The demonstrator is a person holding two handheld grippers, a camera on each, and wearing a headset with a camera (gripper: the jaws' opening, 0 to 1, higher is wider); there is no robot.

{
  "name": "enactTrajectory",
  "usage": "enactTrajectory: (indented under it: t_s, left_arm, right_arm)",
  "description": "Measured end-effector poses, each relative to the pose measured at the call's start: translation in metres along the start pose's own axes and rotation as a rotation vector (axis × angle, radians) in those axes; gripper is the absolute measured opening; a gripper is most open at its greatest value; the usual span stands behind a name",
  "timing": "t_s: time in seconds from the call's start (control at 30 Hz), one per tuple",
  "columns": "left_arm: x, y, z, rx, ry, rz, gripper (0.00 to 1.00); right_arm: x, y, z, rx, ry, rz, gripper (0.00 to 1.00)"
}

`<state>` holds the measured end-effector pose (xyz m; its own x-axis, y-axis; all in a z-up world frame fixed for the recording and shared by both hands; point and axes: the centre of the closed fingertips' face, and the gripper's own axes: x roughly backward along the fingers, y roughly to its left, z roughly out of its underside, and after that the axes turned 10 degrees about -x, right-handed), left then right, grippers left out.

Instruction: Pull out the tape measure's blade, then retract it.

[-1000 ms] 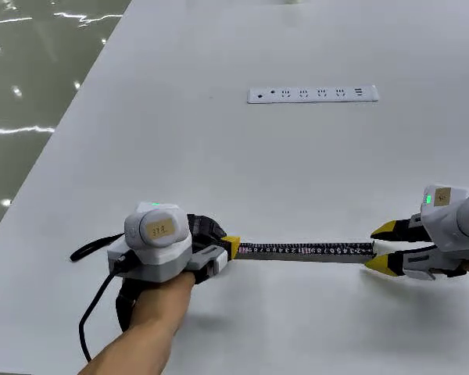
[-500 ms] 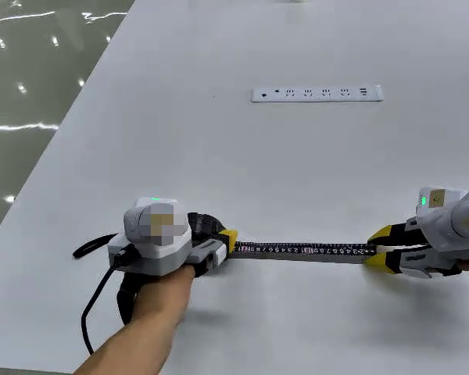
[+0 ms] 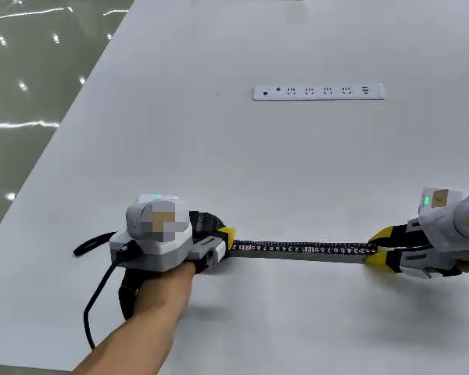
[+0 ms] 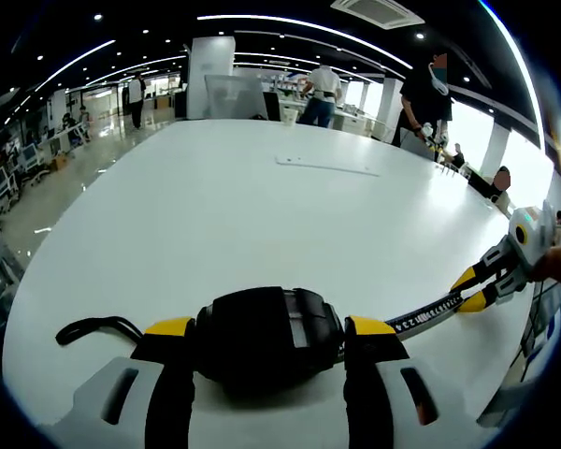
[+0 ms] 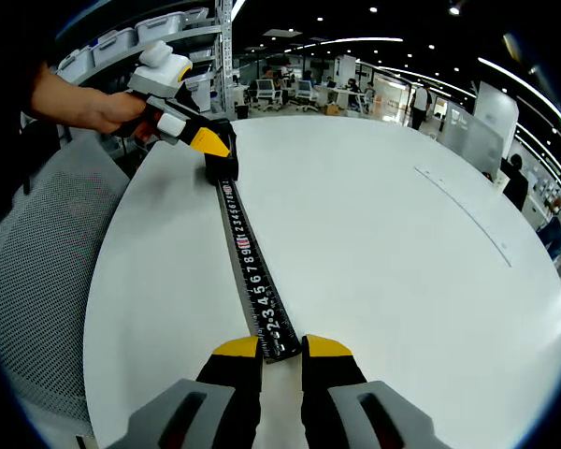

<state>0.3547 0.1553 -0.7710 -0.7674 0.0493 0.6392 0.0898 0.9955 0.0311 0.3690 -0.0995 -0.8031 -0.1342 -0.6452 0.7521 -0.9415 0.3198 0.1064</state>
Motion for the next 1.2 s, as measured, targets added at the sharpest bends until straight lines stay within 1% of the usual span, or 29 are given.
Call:
enactTrajectory:
  t_s: [0.3, 0.67, 0.8, 0.9, 1.2]
  left_arm:
    - [-0.0021, 0.0011, 0.0014, 0.004, 0.009, -0.011, 0.61]
    - [-0.004, 0.0002, 0.0042, 0.006, 0.036, -0.015, 0.63]
    - [-0.0042, -0.0004, 0.0047, -0.004, 0.044, -0.016, 0.63]
    - [-0.0048, -0.0006, 0.0054, -0.015, 0.06, -0.01, 0.62]
    - [-0.0051, -0.0007, 0.006, -0.038, 0.064, -0.02, 0.6]
  right_arm:
    - [-0.0001, 0.001, -0.0001, 0.003, 0.006, 0.001, 0.12]
    - [0.0004, 0.0015, 0.0003, 0.018, 0.014, 0.009, 0.11]
    - [0.0009, 0.0011, 0.0005, 0.022, 0.017, 0.011, 0.11]
    - [0.0013, 0.0008, 0.0012, 0.027, 0.021, 0.012, 0.11]
    - [0.0017, 0.0, 0.0028, 0.042, 0.028, 0.02, 0.1]
